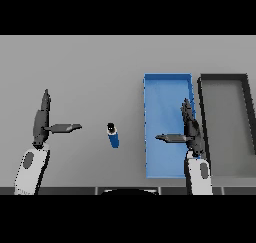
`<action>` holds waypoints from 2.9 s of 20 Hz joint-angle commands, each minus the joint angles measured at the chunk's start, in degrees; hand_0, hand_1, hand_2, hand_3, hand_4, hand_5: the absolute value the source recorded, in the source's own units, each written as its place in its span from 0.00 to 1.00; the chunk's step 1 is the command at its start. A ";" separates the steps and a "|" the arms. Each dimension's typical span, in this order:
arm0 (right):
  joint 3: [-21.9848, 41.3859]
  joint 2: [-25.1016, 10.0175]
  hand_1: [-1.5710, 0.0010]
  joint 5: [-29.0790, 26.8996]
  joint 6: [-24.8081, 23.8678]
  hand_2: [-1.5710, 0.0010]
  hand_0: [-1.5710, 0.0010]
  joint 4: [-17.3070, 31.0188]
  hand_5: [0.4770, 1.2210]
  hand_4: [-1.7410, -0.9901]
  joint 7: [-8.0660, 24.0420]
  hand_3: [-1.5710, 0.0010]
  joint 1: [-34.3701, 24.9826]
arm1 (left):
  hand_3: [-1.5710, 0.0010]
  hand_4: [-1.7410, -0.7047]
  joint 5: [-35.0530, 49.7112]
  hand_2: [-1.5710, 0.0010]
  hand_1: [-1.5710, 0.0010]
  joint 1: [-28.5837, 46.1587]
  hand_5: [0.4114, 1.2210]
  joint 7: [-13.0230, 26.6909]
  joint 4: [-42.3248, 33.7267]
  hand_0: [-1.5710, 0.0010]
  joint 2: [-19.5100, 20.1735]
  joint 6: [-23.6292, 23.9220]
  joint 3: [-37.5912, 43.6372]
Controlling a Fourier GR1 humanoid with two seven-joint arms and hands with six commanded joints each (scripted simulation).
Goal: Pick up the blue pipe and place it into the blue bin.
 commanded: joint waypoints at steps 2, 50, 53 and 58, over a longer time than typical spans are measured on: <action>-0.13 -0.18 1.00 -0.16 0.08 1.00 1.00 -0.06 0.16 0.71 -0.07 1.00 0.10 | 1.00 0.75 -0.13 1.00 1.00 0.06 0.23 -0.39 -0.19 1.00 -0.16 0.15 -0.14; 5.41 -9.08 1.00 9.31 4.26 1.00 1.00 -7.15 0.11 0.73 -3.83 1.00 4.81 | 0.78 0.46 -7.43 0.73 0.84 -4.36 0.33 -6.53 6.37 0.97 -12.32 -24.20 -22.72; 5.08 -9.36 1.00 9.06 4.40 1.00 1.00 -6.65 0.11 0.73 -3.15 1.00 4.61 | 0.42 0.28 -6.53 0.40 0.47 -4.28 0.65 -6.78 7.10 0.59 -13.83 -23.86 -22.35; 5.64 -9.11 1.00 10.33 3.89 1.00 1.00 -5.78 0.11 0.75 -3.31 1.00 3.90 | 0.16 0.15 -8.00 0.13 0.15 -3.71 0.89 -6.41 5.31 0.19 -14.13 -23.23 -24.11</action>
